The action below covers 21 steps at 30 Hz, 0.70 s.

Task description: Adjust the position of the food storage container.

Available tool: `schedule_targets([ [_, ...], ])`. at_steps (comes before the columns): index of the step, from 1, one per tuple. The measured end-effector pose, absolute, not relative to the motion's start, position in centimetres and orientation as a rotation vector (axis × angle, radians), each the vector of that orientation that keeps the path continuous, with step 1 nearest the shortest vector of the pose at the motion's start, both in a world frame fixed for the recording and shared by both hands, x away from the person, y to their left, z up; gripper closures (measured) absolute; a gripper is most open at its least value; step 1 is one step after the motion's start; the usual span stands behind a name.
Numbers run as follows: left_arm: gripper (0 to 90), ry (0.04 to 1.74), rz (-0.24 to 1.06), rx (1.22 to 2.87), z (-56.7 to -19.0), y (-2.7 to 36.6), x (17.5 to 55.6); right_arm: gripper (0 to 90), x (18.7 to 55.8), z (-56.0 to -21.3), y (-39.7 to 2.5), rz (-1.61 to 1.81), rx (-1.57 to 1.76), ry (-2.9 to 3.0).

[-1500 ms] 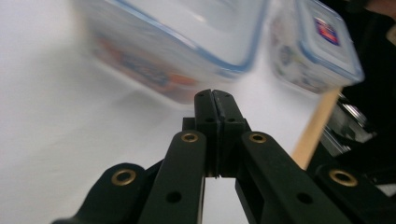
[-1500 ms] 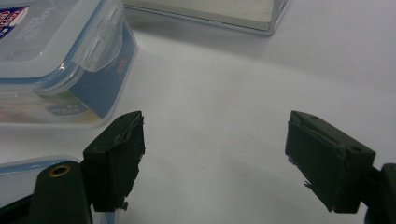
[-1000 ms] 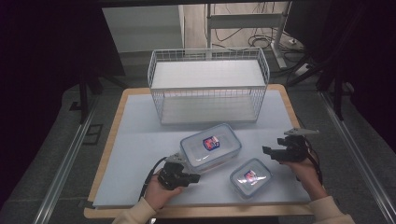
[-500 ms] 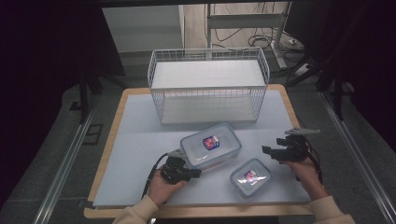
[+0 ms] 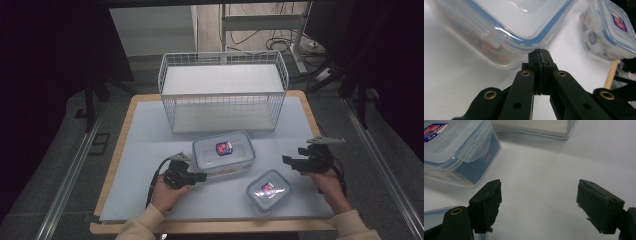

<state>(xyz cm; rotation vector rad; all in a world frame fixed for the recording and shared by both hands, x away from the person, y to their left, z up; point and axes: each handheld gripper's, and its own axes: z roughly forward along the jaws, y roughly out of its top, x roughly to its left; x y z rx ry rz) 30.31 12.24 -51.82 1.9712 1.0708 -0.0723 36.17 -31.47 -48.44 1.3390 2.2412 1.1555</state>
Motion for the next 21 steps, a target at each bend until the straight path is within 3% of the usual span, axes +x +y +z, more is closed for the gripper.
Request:
schedule_targets([
  [21, 90.0, 1.148, -0.033, 1.925, -52.0, 14.1, 32.5, 19.5, 36.1, -48.3, -31.5, 1.163, 1.333, 2.237],
])
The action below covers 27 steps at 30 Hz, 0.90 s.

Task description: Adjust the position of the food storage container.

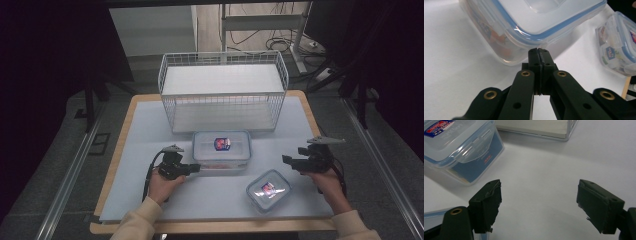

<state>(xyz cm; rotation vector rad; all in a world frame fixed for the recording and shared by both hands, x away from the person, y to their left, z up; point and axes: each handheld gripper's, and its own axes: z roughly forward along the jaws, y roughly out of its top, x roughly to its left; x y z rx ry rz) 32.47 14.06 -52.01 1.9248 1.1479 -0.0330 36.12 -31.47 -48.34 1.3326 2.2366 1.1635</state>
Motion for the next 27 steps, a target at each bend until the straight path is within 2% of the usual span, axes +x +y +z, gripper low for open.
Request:
schedule_targets([
  [21, 89.7, 1.162, -0.055, 1.895, -51.6, 15.4, 30.9, 19.3, 36.1, -47.9, -31.6, 1.244, 1.378, 2.211],
  [27, 84.5, 1.217, 0.011, 1.862, -51.0, 17.4, 30.1, 19.7, 36.0, -47.7, -31.2, 1.232, 1.338, 2.239],
])
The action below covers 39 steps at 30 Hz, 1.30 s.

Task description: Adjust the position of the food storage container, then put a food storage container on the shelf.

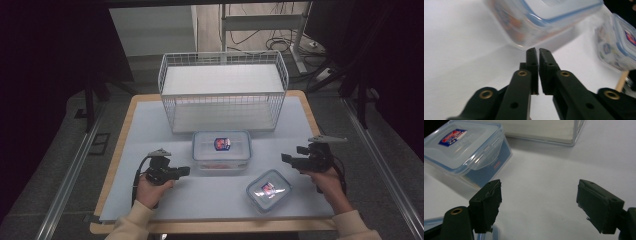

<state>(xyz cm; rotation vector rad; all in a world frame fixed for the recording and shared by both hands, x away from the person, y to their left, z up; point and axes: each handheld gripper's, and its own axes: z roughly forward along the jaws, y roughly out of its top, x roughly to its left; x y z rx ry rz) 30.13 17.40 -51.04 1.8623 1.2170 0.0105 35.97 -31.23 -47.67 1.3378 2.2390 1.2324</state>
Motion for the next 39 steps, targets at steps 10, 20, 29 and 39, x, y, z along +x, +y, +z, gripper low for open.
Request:
schedule_targets([
  [10, 30.5, 1.312, 0.083, 1.807, -50.4, 18.8, 30.5, 18.5, 35.9, -47.4, -31.1, 1.269, 1.322, 2.224],
  [20, 22.0, 1.309, 0.090, 1.787, -50.0, 19.4, 30.5, 17.2, 35.9, -47.2, -30.7, 1.293, 1.311, 2.236],
  [29, 18.6, 1.294, 0.053, 1.761, -49.1, 19.3, 32.1, 16.9, 35.7, -46.2, -29.2, 1.391, 1.294, 2.300],
  [39, 17.8, 1.276, -0.022, 1.726, -48.5, 18.0, 35.1, 16.8, 37.6, -45.8, -24.9, 1.420, 1.297, 2.411],
])
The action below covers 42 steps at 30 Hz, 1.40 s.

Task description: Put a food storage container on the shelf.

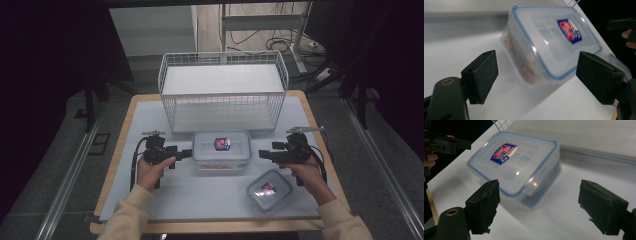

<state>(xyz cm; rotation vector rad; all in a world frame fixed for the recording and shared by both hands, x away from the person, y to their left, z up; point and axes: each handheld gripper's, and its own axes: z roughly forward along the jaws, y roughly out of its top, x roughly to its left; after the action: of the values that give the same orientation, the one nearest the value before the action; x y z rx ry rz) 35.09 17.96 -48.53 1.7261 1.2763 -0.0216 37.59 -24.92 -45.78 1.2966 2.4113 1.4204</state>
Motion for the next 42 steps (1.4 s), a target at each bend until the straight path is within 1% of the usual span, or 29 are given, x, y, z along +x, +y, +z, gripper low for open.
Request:
schedule_targets([
  [1, 18.3, 1.276, -0.022, 1.726, -48.5, 18.0, 35.1, 16.8, 37.6, -45.8, -24.9, 1.420, 1.297, 2.411],
  [2, 18.7, 1.269, -0.018, 1.721, -48.3, 17.6, 35.6, 16.7, 38.5, -45.8, -24.1, 1.418, 1.312, 2.426],
  [6, 18.5, 1.264, -0.068, 1.709, -48.2, 17.2, 36.4, 16.4, 39.5, -46.0, -23.2, 1.407, 1.344, 2.447],
  [10, 18.3, 1.280, -0.151, 1.684, -48.9, 17.0, 37.8, 16.1, 40.8, -46.6, -22.0, 1.393, 1.388, 2.476],
  [16, 18.0, 1.294, -0.203, 1.700, -50.0, 16.5, 38.5, 15.8, 41.6, -47.4, -21.3, 1.389, 1.426, 2.502],
  [18, 18.3, 1.289, -0.251, 1.694, -50.4, 16.2, 38.9, 15.6, 42.1, -47.9, -21.0, 1.380, 1.452, 2.522],
  [25, 21.5, 1.295, -0.283, 1.716, -51.2, 15.5, 39.2, 16.0, 42.9, -48.9, -20.3, 1.357, 1.479, 2.583],
  [29, 25.7, 1.301, -0.292, 1.719, -51.3, 15.7, 39.2, 17.9, 43.1, -49.1, -20.1, 1.365, 1.492, 2.613],
  [32, 26.7, 1.298, -0.333, 1.707, -51.8, 15.7, 39.2, 21.8, 43.3, -49.4, -20.0, 1.375, 1.534, 2.647],
  [35, 27.8, 1.306, -0.339, 1.697, -51.8, 15.7, 39.1, 22.9, 43.5, -49.7, -20.0, 1.397, 1.595, 2.666],
  [37, 28.5, 1.308, -0.343, 1.695, -51.8, 15.8, 39.1, 25.9, 43.6, -49.7, -20.2, 1.403, 1.636, 2.664],
  [42, 33.7, 1.312, -0.329, 1.684, -51.4, 15.9, 38.7, 34.8, 43.7, -49.3, -20.8, 1.424, 1.684, 2.666],
])
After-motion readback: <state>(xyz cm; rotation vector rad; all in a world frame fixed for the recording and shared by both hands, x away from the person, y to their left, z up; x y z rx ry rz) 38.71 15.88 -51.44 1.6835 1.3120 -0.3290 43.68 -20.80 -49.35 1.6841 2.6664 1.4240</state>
